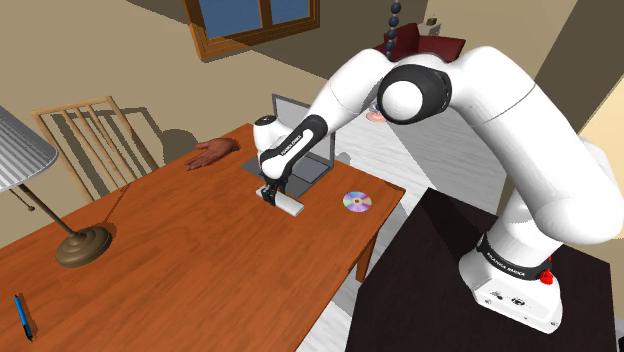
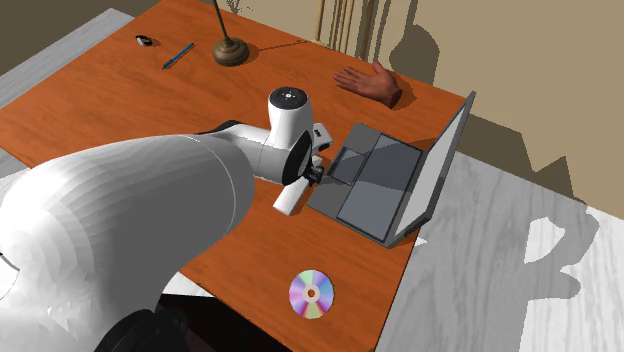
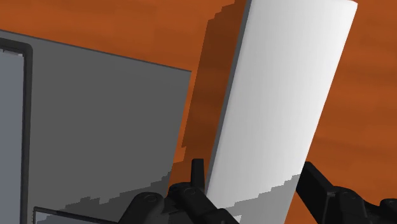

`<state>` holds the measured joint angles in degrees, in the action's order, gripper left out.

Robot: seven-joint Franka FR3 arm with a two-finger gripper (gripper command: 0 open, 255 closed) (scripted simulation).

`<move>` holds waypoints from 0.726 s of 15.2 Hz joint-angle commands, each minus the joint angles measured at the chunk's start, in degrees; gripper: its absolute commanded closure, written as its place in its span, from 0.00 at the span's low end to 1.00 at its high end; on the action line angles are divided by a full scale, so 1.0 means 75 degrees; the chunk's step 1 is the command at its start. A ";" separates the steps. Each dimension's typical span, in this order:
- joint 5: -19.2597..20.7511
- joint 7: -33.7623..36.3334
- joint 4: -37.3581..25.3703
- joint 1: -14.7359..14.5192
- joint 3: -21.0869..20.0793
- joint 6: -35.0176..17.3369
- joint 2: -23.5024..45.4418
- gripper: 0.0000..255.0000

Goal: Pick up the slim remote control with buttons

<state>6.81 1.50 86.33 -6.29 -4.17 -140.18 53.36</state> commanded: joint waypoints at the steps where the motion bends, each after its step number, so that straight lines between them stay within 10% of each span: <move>1: 0.0004 -0.0002 -0.0004 -0.0008 -0.0002 -0.0005 0.0033 1.00; 11: -0.0038 -0.0031 0.0309 0.0035 -0.0053 0.0382 -0.0666 1.00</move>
<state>6.58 1.36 88.57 -6.11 -4.52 -137.82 48.95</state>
